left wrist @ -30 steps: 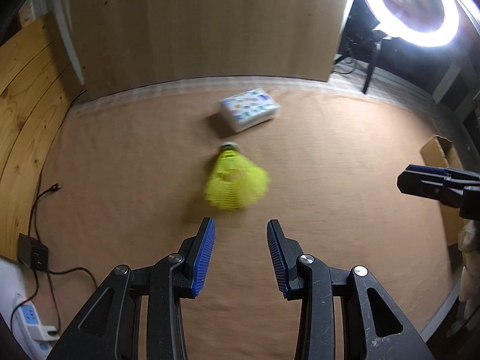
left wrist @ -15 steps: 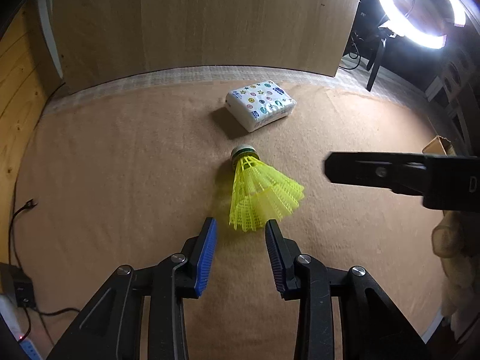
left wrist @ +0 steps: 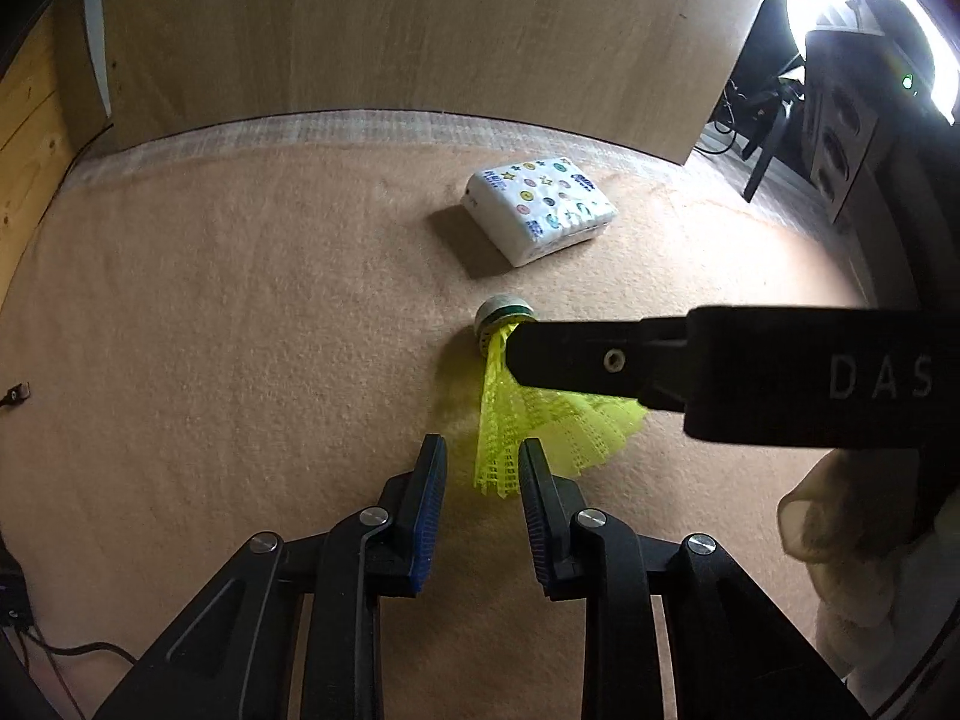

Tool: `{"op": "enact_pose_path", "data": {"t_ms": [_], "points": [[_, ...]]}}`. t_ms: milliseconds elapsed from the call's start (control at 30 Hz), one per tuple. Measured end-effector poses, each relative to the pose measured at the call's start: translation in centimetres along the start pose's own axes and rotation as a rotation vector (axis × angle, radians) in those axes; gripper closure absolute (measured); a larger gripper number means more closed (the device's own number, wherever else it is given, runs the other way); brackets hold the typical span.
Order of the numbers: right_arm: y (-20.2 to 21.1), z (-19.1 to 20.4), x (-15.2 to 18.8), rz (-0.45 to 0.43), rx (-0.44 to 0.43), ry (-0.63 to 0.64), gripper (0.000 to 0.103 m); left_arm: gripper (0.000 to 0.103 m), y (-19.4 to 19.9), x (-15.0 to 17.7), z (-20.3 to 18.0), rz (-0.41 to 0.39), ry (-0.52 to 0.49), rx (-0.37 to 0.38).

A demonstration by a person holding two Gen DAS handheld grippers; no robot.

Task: Organize objects
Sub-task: 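Grasp the yellow shuttlecock by its skirt with the right tool, then carry the shuttlecock over the cardboard box with the right tool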

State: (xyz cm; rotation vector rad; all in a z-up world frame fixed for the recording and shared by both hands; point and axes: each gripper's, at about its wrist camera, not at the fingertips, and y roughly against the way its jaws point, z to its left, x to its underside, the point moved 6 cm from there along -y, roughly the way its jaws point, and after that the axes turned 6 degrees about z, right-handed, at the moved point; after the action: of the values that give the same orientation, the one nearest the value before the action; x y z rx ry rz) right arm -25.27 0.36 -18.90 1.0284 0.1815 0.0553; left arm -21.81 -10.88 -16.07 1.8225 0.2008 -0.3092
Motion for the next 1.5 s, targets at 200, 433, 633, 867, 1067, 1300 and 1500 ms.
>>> {"op": "enact_pose_path", "data": {"t_ms": [200,433,633,867,1067,1300,1500], "points": [[-0.9,0.1,0.3,0.031,-0.048,-0.014,0.045,0.082,-0.8,0.0,-0.2,0.009,0.002,0.023],[-0.3,1.1,0.9,0.024,-0.065,-0.017,0.063,0.096,-1.1,-0.1,-0.7,-0.001,0.020,0.013],[1.4,0.8,2.3,0.008,-0.090,-0.013,0.063,0.098,-0.3,0.1,-2.6,-0.019,0.001,0.006],[5.1,-1.0,4.4,-0.055,-0.069,-0.009,0.065,0.099,0.8,0.9,-7.5,-0.027,-0.075,-0.006],[9.9,-4.6,6.9,-0.120,-0.074,-0.046,0.065,0.099,1.7,1.2,-13.1,-0.047,-0.131,0.028],[15.6,-10.5,11.4,-0.197,-0.056,-0.139,0.065,0.099,1.5,2.5,-22.1,-0.037,-0.260,0.076],[20.9,-16.0,14.4,-0.266,-0.007,-0.203,0.065,0.099,1.0,3.3,-30.6,-0.031,-0.366,0.129]]}}
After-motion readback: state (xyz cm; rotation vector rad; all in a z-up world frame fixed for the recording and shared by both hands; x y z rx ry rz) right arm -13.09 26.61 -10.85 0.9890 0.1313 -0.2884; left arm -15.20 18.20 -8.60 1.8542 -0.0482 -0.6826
